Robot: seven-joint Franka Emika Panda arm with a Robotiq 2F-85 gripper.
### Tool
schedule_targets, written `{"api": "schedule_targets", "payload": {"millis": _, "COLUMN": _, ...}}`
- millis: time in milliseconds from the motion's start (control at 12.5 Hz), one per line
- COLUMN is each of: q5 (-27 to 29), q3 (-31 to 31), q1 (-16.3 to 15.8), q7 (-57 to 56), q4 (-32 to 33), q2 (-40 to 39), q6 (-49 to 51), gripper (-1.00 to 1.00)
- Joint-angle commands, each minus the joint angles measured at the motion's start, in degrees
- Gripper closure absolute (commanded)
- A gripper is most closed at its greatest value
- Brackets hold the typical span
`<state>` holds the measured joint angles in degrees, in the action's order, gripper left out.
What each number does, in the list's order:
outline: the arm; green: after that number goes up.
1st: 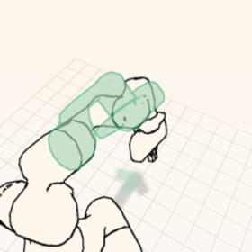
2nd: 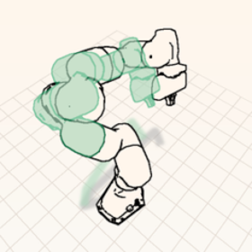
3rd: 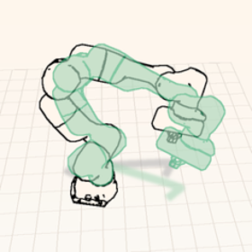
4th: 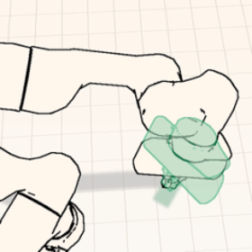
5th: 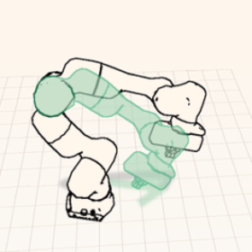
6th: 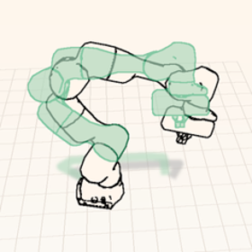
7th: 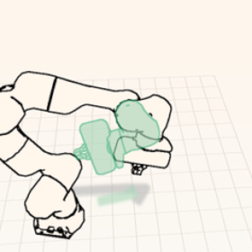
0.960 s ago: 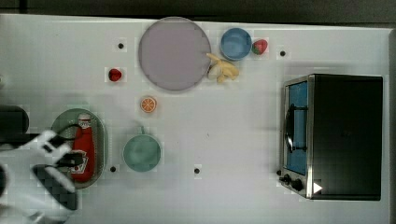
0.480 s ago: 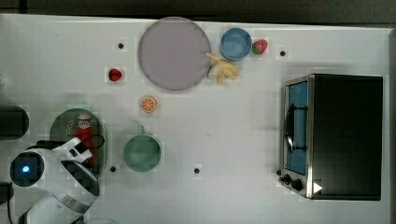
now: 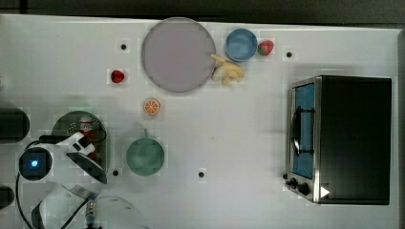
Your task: Pick ketchup from strainer and place it on the table
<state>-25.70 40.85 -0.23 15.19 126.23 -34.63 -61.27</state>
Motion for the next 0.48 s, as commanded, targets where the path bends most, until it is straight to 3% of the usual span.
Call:
{"api": "schedule_targets", "payload": {"millis": 80, "q5": -1.08, "q3": -1.67, "q1": -2.82, "q7": 5.83, "q4": -1.83, "q2": -1.00, "q6": -0.69, "gripper": -0.68}}
{"api": "schedule_targets", "payload": {"millis": 240, "q5": -1.08, "q3": -2.37, "q1": -3.56, "q7": 5.83, "q4": -2.34, "q2": -1.42, "q6": -0.91, "gripper": -0.21}}
{"api": "schedule_targets", "payload": {"millis": 480, "q5": -0.51, "q3": -1.25, "q1": -2.80, "q7": 5.82, "q4": -1.89, "q2": 1.31, "q6": -0.70, "gripper": -0.21}}
